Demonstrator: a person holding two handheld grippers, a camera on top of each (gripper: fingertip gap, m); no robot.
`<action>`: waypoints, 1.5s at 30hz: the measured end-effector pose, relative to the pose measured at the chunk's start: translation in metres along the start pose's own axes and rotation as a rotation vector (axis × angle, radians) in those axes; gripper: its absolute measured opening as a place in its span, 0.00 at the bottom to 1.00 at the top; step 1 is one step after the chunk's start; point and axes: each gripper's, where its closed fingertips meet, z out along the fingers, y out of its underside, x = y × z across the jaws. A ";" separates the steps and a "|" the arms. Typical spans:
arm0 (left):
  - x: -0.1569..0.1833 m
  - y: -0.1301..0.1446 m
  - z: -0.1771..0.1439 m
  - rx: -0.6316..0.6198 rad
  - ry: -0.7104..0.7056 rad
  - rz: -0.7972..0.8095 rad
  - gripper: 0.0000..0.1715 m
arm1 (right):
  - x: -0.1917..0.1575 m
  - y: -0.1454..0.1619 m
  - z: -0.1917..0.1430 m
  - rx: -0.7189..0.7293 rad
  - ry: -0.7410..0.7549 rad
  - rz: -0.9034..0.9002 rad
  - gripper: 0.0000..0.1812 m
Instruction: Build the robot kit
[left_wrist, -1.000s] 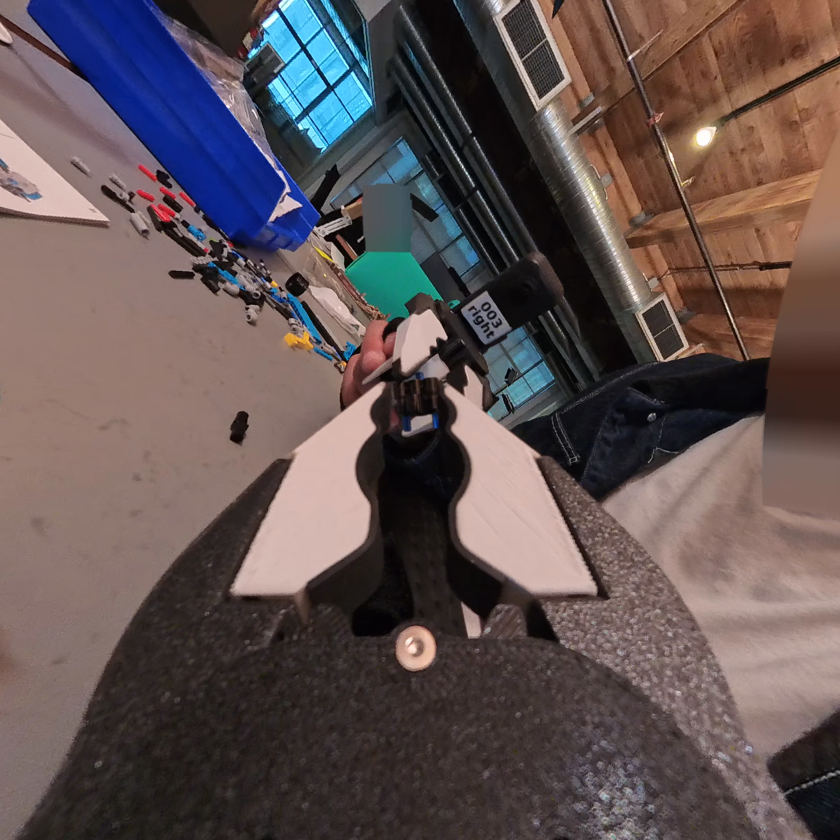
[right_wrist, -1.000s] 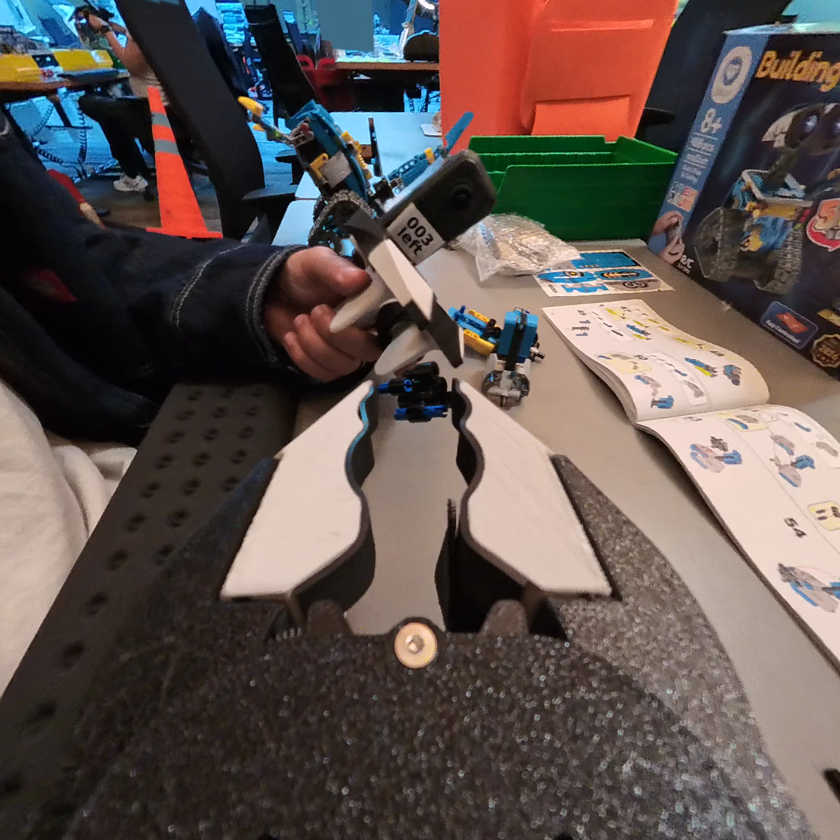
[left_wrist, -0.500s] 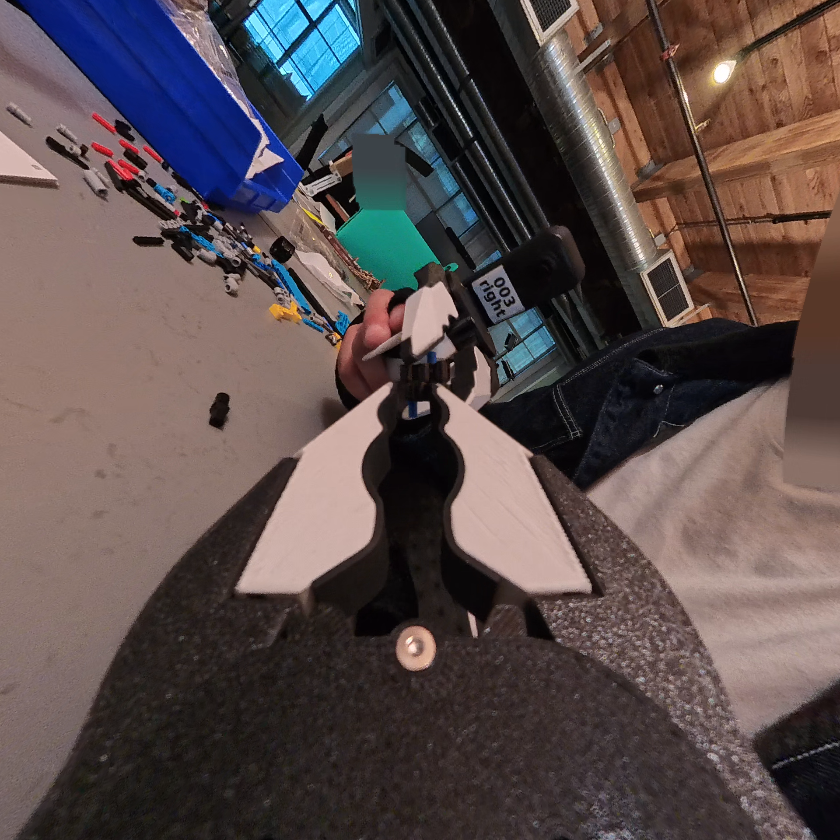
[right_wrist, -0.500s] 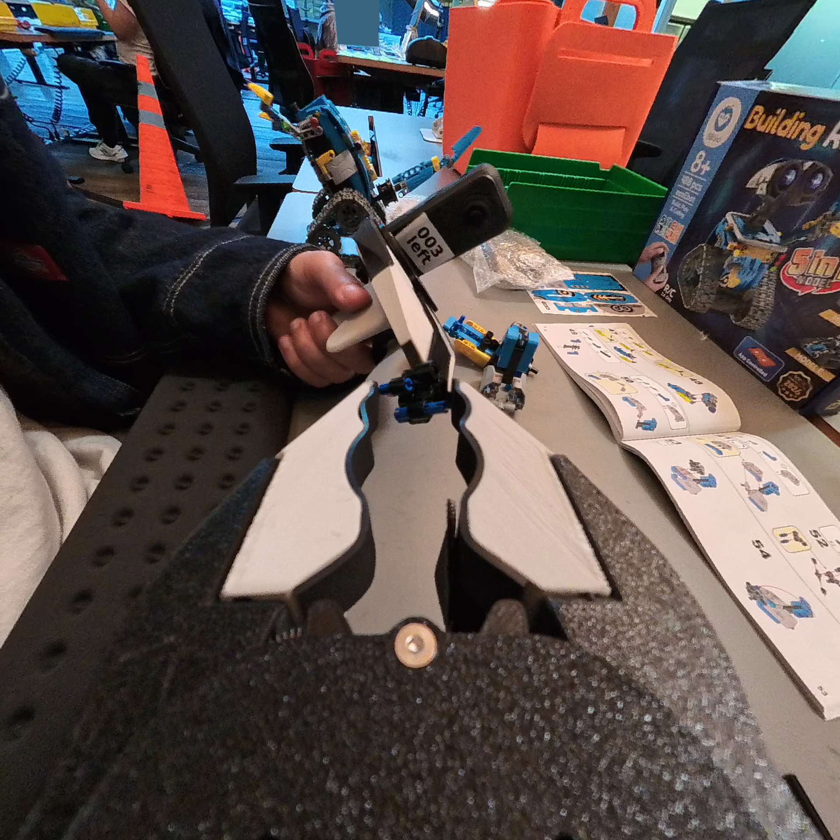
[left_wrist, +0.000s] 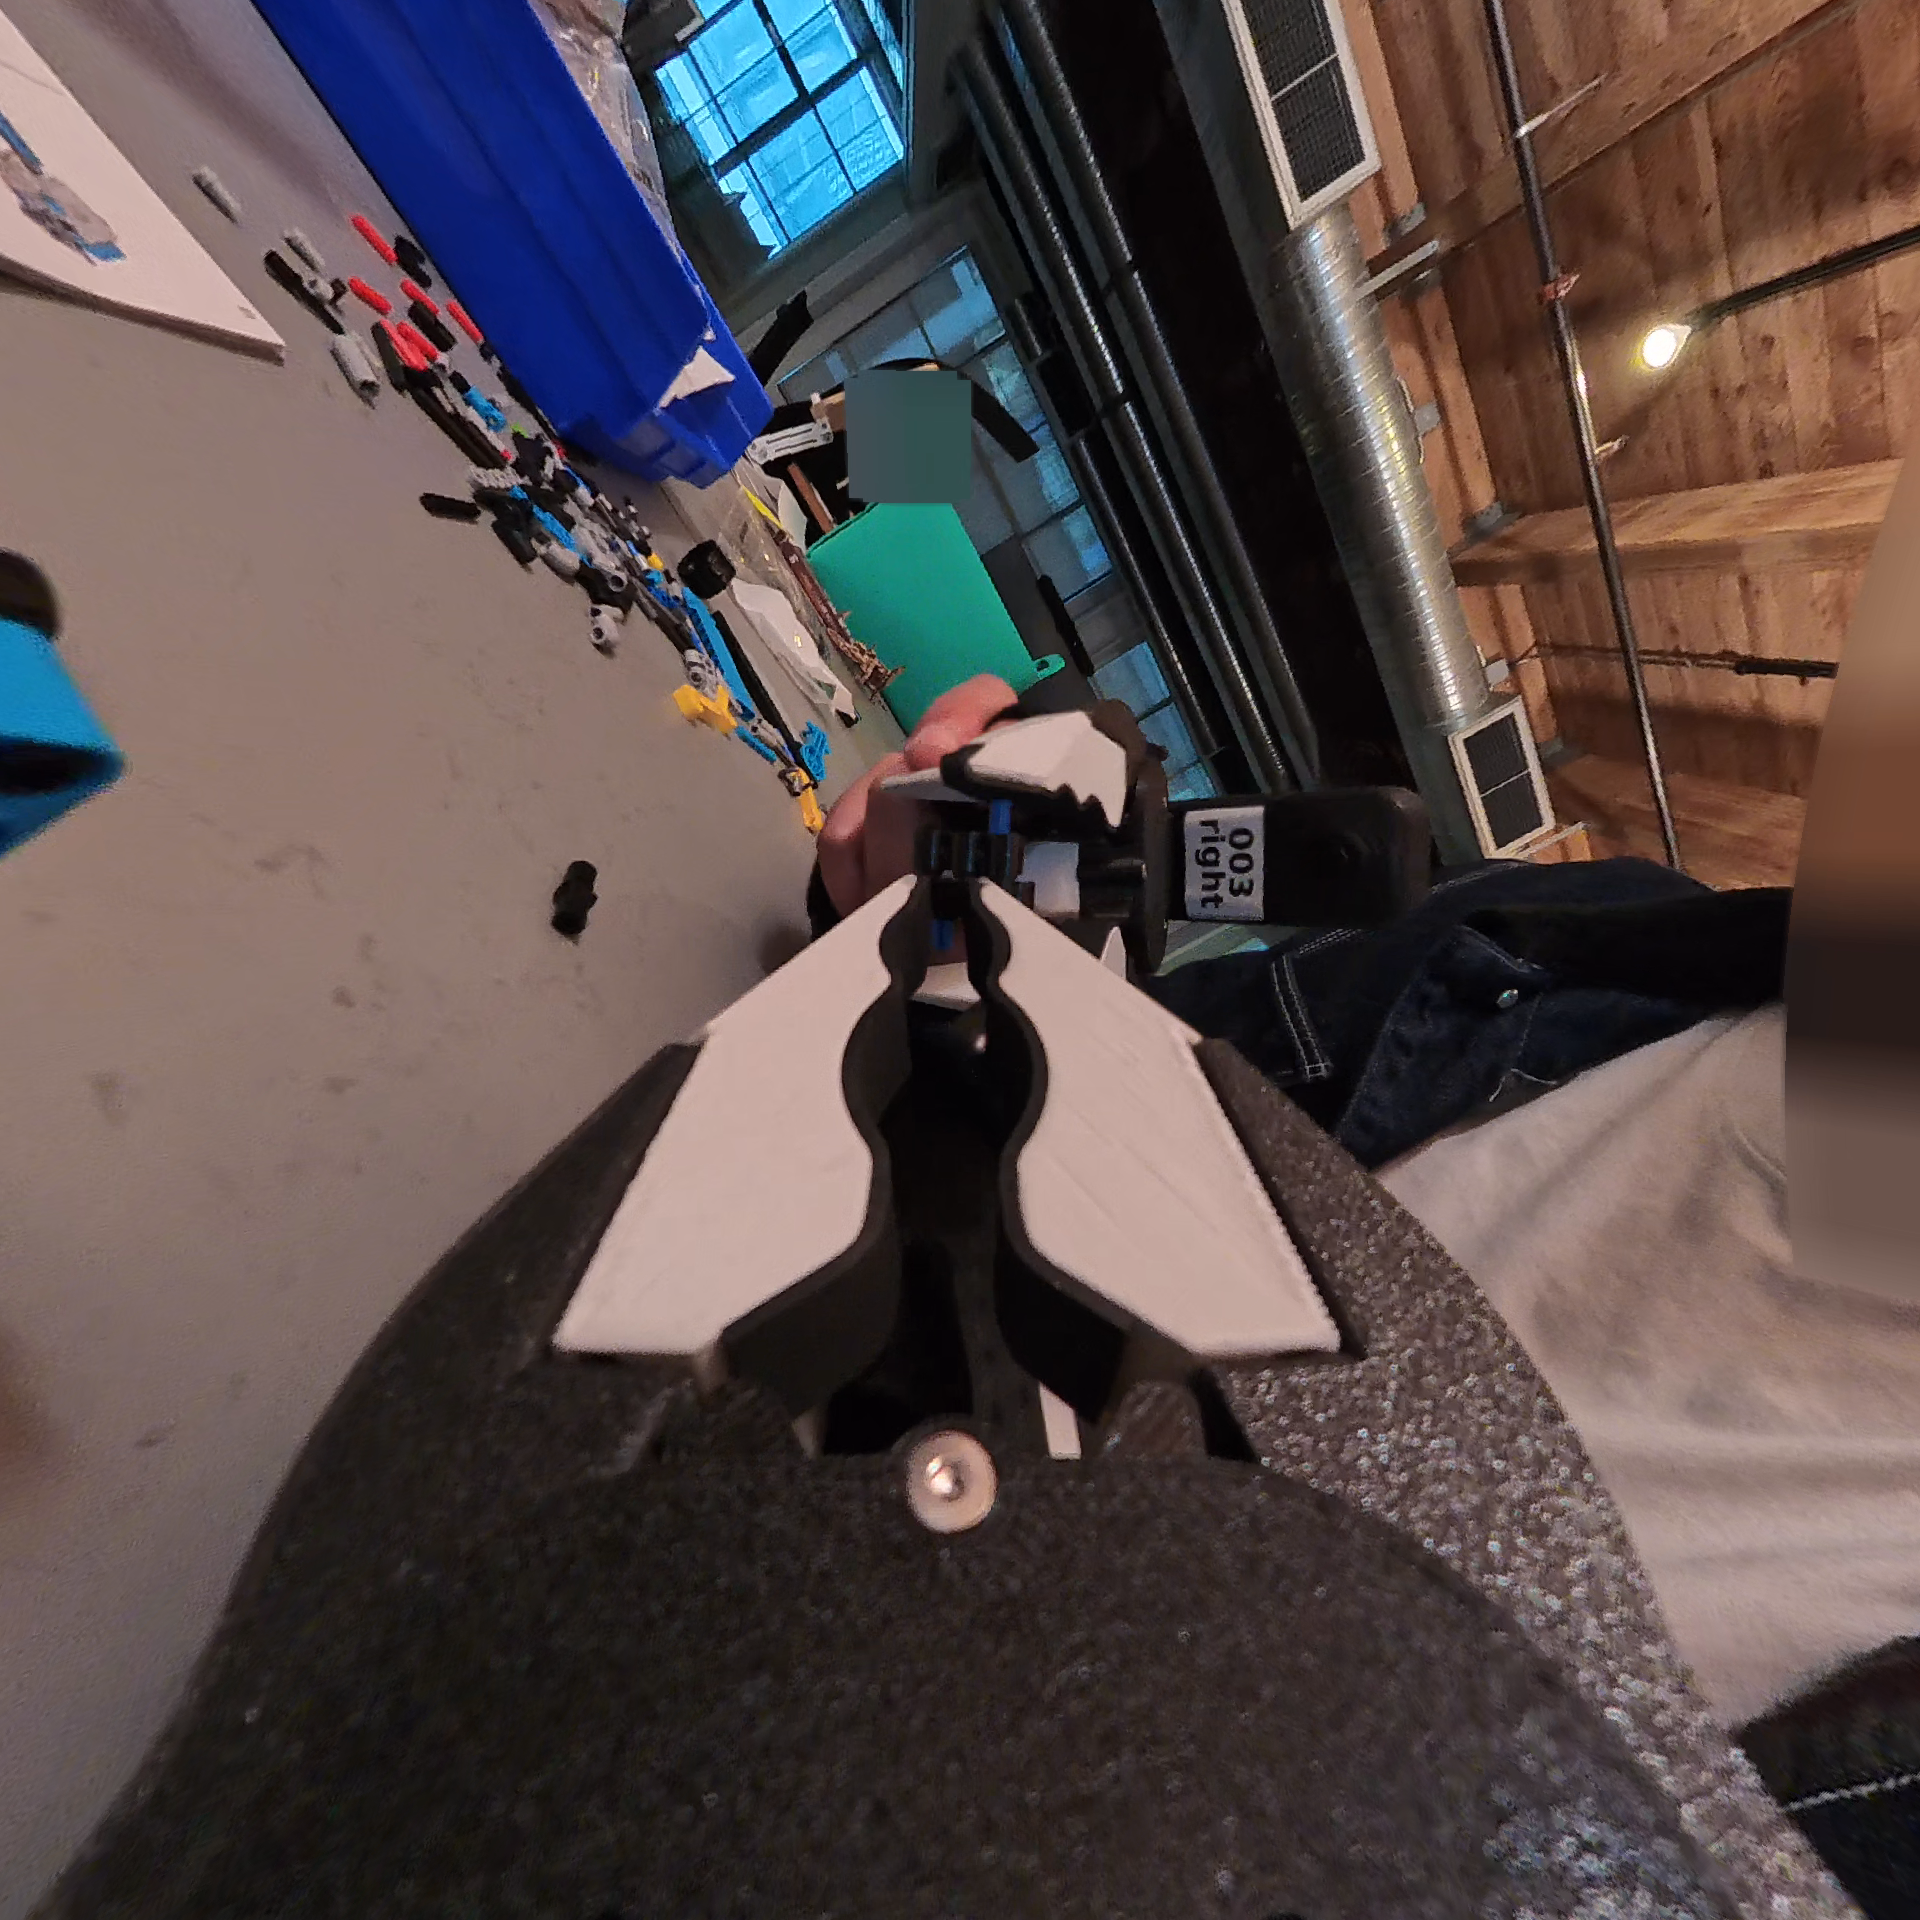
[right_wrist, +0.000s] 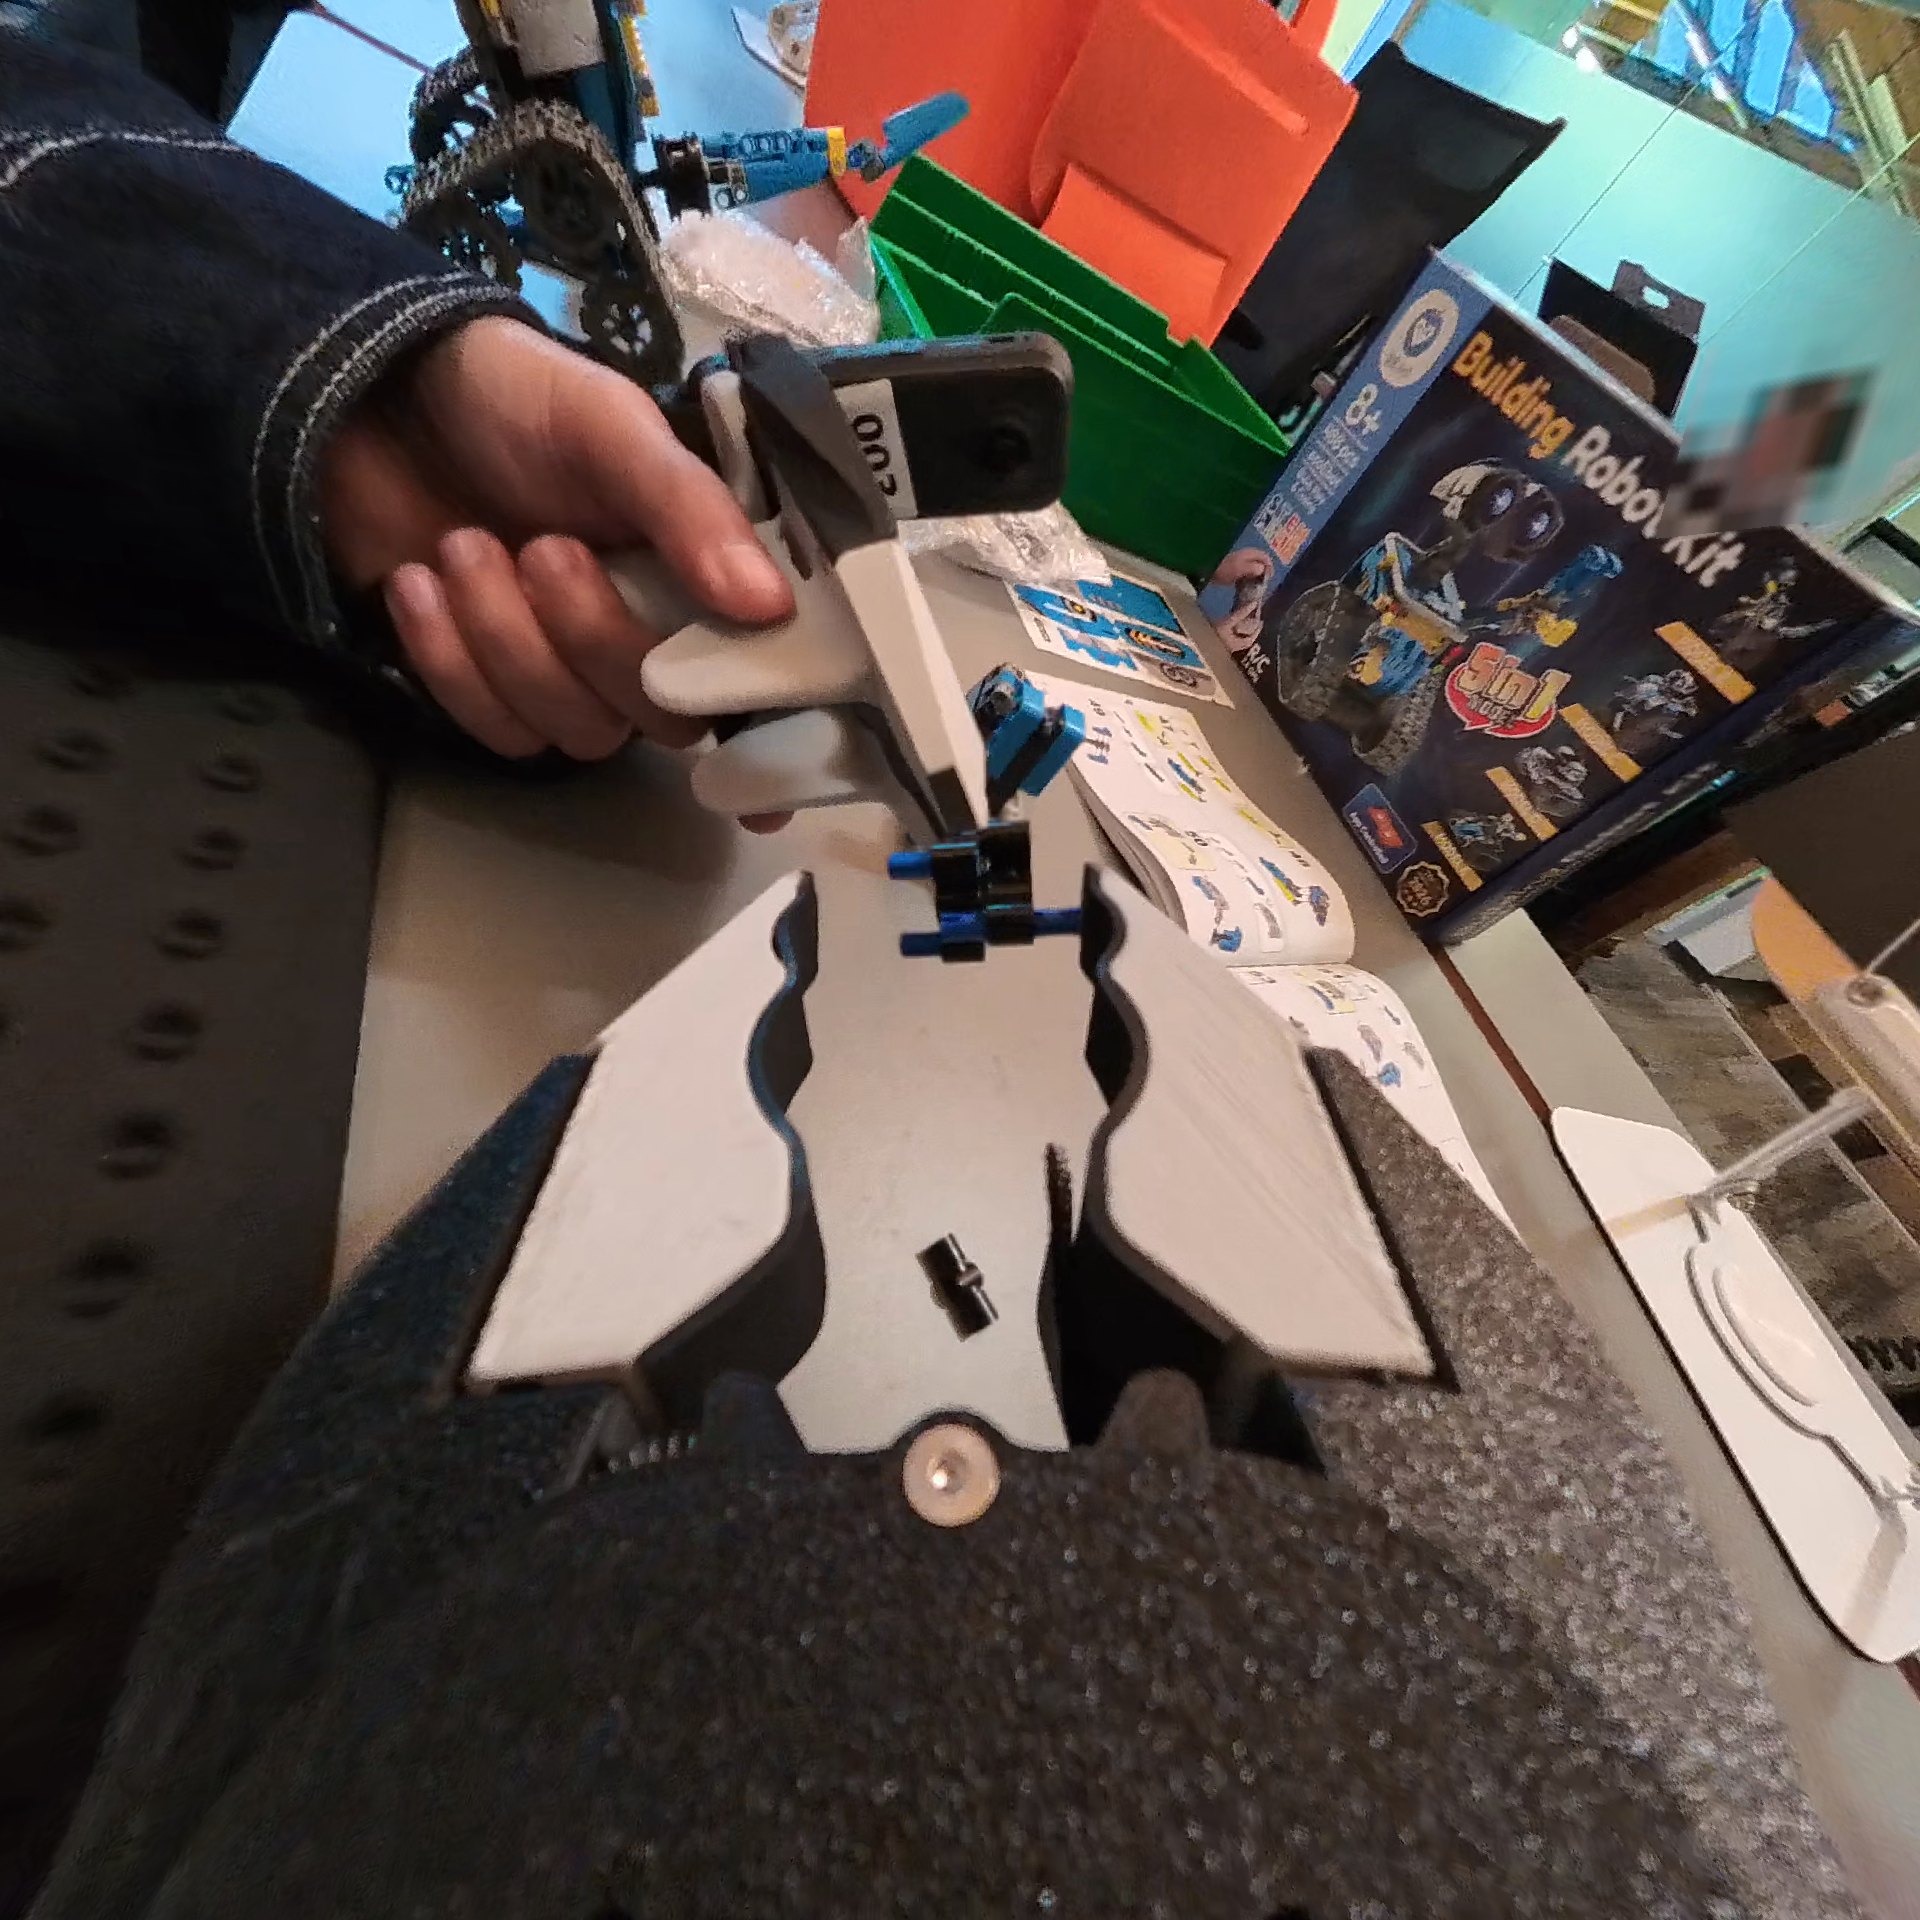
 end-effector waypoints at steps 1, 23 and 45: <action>-0.001 0.000 -0.001 0.003 0.001 -0.009 0.03 | 0.001 0.001 0.000 -0.005 0.006 0.001 0.26; -0.028 -0.016 -0.008 0.047 -0.469 0.425 0.03 | 0.011 0.029 0.022 -0.289 0.152 0.068 0.19; -0.030 -0.008 -0.003 0.013 -0.444 0.399 0.03 | 0.005 0.039 0.020 -0.363 0.058 0.124 0.13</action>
